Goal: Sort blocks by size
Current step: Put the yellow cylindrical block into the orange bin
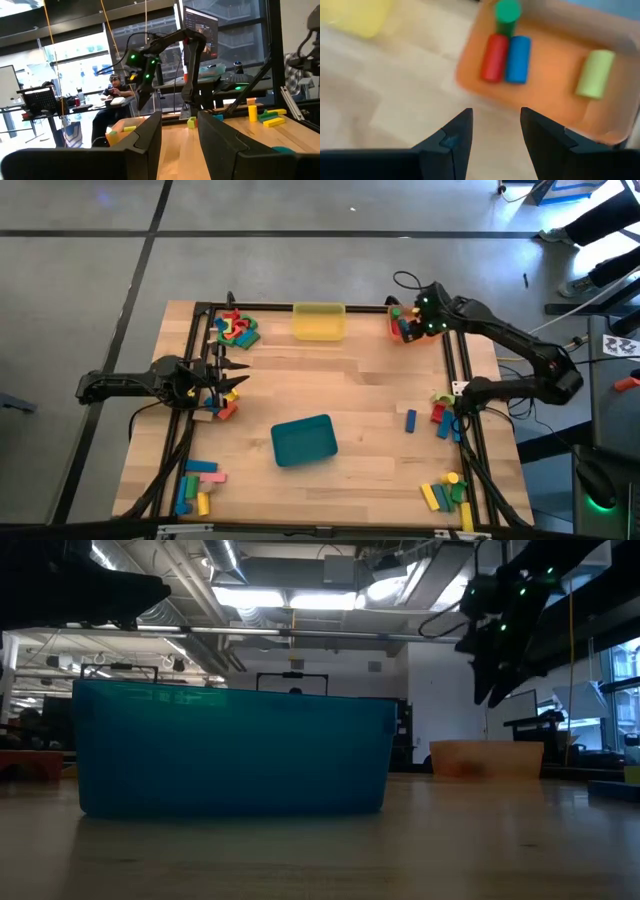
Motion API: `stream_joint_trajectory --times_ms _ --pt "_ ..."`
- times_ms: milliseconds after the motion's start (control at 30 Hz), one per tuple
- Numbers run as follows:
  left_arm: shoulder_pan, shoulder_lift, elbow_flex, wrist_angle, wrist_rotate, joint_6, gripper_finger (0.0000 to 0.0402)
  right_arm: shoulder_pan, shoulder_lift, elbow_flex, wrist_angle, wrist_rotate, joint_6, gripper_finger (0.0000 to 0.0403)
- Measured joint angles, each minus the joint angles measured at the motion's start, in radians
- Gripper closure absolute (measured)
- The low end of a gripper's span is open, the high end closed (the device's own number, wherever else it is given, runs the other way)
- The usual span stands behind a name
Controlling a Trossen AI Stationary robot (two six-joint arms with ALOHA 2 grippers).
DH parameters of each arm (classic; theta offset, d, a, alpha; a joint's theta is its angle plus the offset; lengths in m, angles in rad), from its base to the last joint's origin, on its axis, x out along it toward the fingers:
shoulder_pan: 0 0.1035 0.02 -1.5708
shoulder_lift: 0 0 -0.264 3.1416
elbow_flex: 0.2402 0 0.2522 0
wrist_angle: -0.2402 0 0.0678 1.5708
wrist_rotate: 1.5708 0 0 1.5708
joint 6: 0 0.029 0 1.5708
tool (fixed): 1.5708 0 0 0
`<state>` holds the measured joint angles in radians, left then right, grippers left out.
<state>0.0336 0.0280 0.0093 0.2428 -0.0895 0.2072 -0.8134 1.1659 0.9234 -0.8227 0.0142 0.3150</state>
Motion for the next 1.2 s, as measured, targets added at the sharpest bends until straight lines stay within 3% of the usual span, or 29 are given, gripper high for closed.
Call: stream_joint_trajectory --times_ms 267,433,800,967,1100,1200 --pt "0.000 0.000 0.000 0.000 0.000 -0.009 0.0290 0.174 -0.048 0.000 0.000 -0.097 0.105 0.0235" --pt "0.000 0.000 0.000 0.000 0.000 -0.013 0.0290 0.368 -0.047 0.000 0.070 -0.176 0.126 0.0235" --pt "0.000 0.000 0.000 0.000 0.000 -0.002 0.0290 0.796 -0.032 0.000 0.076 -0.034 0.269 0.0235" --pt "0.000 0.000 0.000 0.003 0.000 0.002 0.0290 0.874 -0.024 0.000 0.135 -0.028 0.290 0.0235" --pt "0.000 0.000 0.000 0.009 0.000 -0.002 0.0290 0.888 -0.014 0.000 0.247 0.052 0.281 0.0234" --pt "0.000 0.000 0.000 0.011 0.000 -0.002 0.0290 0.885 -0.006 0.000 0.308 0.056 0.276 0.0220"
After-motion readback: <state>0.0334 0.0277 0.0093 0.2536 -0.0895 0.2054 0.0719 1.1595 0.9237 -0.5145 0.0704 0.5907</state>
